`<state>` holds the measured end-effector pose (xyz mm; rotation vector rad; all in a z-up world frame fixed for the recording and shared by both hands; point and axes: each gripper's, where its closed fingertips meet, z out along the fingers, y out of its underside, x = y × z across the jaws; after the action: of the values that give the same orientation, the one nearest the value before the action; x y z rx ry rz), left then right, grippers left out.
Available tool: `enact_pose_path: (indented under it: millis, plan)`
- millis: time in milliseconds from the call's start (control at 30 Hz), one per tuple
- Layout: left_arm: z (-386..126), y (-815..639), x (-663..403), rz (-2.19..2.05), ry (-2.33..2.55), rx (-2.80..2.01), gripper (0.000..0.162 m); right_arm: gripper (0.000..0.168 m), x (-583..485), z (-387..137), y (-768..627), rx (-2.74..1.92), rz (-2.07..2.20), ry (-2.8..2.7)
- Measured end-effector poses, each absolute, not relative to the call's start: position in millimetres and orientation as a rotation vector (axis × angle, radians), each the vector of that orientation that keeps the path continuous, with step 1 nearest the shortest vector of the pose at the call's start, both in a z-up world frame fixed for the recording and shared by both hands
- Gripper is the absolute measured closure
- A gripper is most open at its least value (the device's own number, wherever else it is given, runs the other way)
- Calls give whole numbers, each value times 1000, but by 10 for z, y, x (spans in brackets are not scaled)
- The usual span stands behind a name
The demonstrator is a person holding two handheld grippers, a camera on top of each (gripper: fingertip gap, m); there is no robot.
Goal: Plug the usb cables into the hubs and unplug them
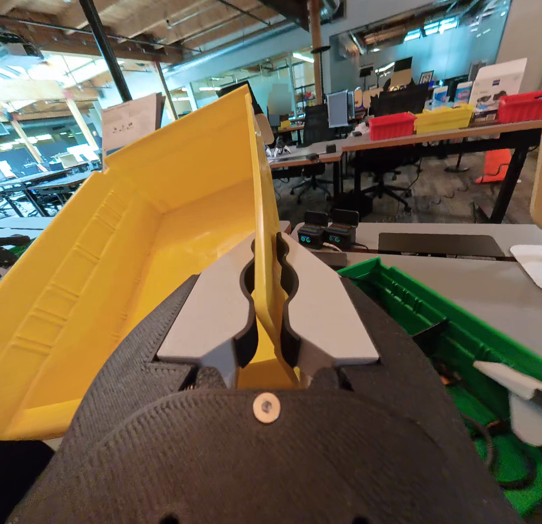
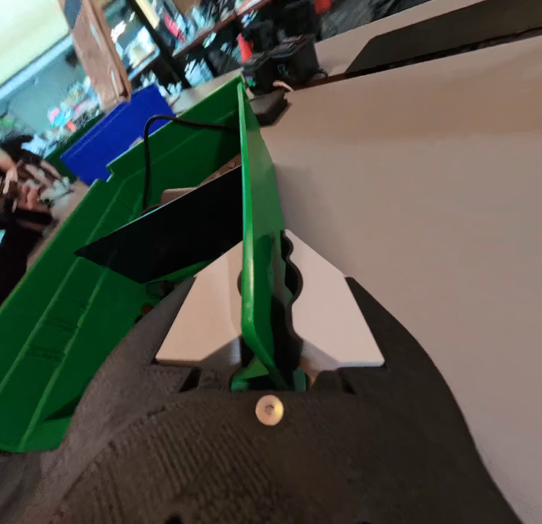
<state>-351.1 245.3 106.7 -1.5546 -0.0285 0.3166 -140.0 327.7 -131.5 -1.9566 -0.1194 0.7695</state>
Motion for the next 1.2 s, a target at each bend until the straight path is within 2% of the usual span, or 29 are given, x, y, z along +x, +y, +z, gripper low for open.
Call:
enact_pose_path:
  millis: [100, 133, 167, 233, 267, 333, 367, 400, 433, 567, 733, 800, 833, 967, 1033, 1200]
  plan:
    - [1126, 2446, -3447, 272, -24, -1536, 158, 148, -1720, -1310, 3124, -1948, 688, -10]
    - [1130, 2447, -3414, 264, -14, -1543, 158, 140, -1887, -1327, 3054, -1971, 721, 9]
    - [1132, 2448, -3372, 251, -2, -1553, 158, 122, -2106, -1337, 2967, -2000, 790, -4]
    - [1136, 2444, -3275, 236, 29, -1573, 159, 76, -2535, -1295, 2807, -2023, 902, -137]
    - [1139, 2447, -3222, 231, 44, -1581, 159, 69, -2679, -1271, 2766, -2019, 913, -213]
    - [1153, 2465, -3096, 209, 78, -1581, 159, 44, -2941, -1259, 2602, -2005, 977, -452]
    - [1161, 2477, -3019, 193, 100, -1577, 159, 41, -2999, -1251, 2480, -1997, 1031, -570]
    - [1175, 2485, -2933, 171, 124, -1574, 159, 48, -2992, -1193, 2338, -1974, 1115, -656]
    - [1195, 2485, -2835, 144, 149, -1572, 159, 65, -2918, -1070, 2189, -1913, 1220, -706]
    - [1327, 2397, -2266, 1, 295, -1551, 159, 78, -1976, -463, 1853, -1601, 1422, -635]
    - [1452, 2125, -1075, -271, 538, -1466, 159, 84, -226, -336, 1800, -1560, 1021, -622]
    - [1403, 2004, -485, -422, 616, -1440, 159, 105, 477, -369, 1749, -1614, 920, -572]
    - [1329, 1940, -179, -491, 665, -1433, 158, 113, 802, -343, 1703, -1606, 920, -511]
    - [815, 1617, 916, -695, 859, -1470, 158, 125, 2031, -316, 1561, -1501, 872, -156]
    - [452, 1459, 1341, -734, 959, -1510, 158, 144, 2627, -350, 1587, -1508, 826, 115]
    - [-481, 1237, 1979, -696, 1146, -1577, 158, 144, 3314, -510, 1442, -1567, 745, 274]
